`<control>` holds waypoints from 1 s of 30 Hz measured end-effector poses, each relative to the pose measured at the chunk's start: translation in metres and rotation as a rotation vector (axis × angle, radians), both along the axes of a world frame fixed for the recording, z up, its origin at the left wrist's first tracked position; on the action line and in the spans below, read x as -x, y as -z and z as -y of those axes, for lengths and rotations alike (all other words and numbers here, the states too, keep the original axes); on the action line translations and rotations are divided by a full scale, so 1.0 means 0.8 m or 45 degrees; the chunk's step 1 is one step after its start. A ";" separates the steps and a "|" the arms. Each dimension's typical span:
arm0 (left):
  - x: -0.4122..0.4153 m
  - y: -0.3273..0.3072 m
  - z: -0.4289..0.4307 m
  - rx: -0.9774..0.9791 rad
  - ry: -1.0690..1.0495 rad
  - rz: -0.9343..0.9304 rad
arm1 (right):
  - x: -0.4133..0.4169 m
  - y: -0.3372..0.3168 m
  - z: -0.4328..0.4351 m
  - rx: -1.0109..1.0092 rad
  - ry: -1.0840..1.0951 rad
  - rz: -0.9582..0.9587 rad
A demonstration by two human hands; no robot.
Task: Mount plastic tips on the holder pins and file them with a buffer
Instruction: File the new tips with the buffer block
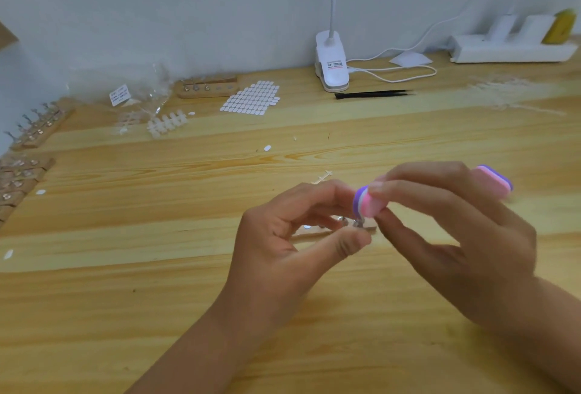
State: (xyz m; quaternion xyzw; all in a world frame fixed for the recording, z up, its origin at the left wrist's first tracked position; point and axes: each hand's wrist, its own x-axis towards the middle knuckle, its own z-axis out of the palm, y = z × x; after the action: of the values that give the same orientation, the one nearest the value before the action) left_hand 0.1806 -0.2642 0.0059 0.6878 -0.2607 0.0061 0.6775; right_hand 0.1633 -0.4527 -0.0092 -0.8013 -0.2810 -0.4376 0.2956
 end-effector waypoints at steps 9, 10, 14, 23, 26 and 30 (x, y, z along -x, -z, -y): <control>0.001 0.000 -0.001 -0.038 -0.003 -0.013 | 0.000 0.003 0.001 -0.020 0.001 -0.072; 0.000 0.001 -0.001 -0.029 -0.014 -0.028 | -0.002 0.003 0.003 -0.040 0.039 -0.105; 0.001 0.000 0.000 -0.044 -0.016 -0.005 | 0.006 -0.002 -0.008 -0.146 0.035 -0.110; 0.002 0.001 0.001 -0.068 -0.024 0.005 | 0.006 -0.001 -0.010 -0.137 0.014 -0.150; 0.001 0.002 -0.002 -0.044 -0.003 -0.018 | 0.000 0.002 -0.003 -0.071 0.050 -0.160; -0.001 -0.001 -0.003 -0.011 0.009 -0.014 | 0.003 -0.003 -0.005 -0.149 0.055 -0.136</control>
State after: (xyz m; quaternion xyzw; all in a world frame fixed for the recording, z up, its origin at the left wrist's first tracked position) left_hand 0.1818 -0.2619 0.0066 0.6898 -0.2593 -0.0012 0.6759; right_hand 0.1610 -0.4489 -0.0069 -0.8108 -0.2215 -0.4161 0.3471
